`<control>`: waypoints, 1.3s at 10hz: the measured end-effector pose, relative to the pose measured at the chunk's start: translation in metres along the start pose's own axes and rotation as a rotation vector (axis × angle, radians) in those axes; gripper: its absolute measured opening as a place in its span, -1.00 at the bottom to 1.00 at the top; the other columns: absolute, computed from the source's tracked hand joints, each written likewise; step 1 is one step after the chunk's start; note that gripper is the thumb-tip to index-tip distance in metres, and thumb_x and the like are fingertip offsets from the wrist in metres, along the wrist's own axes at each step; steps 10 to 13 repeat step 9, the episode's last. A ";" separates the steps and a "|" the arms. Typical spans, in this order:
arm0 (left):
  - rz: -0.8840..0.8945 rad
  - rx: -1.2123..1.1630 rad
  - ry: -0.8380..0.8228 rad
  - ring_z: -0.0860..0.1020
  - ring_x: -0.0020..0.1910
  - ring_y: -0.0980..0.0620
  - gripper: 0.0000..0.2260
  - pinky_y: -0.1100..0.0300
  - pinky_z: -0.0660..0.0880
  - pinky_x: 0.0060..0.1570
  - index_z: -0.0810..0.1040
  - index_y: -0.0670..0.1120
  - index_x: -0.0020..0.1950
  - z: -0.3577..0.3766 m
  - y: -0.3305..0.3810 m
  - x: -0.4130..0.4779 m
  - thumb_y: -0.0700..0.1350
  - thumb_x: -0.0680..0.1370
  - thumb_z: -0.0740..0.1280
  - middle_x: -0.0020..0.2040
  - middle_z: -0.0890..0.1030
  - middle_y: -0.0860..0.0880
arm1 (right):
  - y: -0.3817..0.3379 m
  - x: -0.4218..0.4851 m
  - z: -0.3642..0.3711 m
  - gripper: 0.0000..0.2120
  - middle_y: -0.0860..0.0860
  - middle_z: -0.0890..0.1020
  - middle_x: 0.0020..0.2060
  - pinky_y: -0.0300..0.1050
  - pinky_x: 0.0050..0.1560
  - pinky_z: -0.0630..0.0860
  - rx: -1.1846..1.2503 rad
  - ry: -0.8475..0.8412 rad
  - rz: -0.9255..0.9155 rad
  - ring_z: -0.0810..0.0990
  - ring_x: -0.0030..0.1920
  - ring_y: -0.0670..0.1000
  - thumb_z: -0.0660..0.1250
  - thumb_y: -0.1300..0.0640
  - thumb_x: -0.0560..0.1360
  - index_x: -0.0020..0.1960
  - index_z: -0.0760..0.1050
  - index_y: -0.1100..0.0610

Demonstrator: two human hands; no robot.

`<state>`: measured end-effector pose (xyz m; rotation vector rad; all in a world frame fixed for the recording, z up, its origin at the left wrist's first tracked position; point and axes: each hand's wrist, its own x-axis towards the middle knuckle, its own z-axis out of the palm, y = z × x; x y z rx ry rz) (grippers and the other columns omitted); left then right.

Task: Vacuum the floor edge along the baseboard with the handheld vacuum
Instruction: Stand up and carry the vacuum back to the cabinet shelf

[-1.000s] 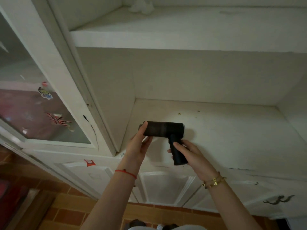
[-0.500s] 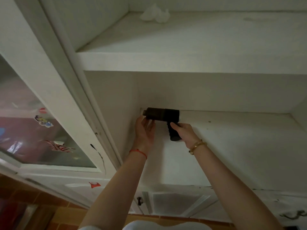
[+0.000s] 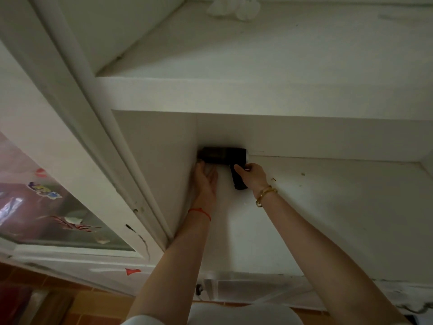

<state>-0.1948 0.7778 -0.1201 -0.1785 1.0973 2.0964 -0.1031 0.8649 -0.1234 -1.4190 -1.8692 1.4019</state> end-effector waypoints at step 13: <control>0.351 1.203 -0.279 0.36 0.46 -0.07 -0.56 0.13 0.29 0.42 0.27 -0.12 0.54 -0.036 0.002 -0.083 -0.15 0.66 0.19 0.51 0.36 -0.11 | 0.025 -0.095 -0.042 -0.60 0.17 0.55 0.28 0.08 0.38 0.32 -0.278 0.091 -0.356 0.47 0.32 0.16 0.30 0.08 0.58 0.36 0.45 0.23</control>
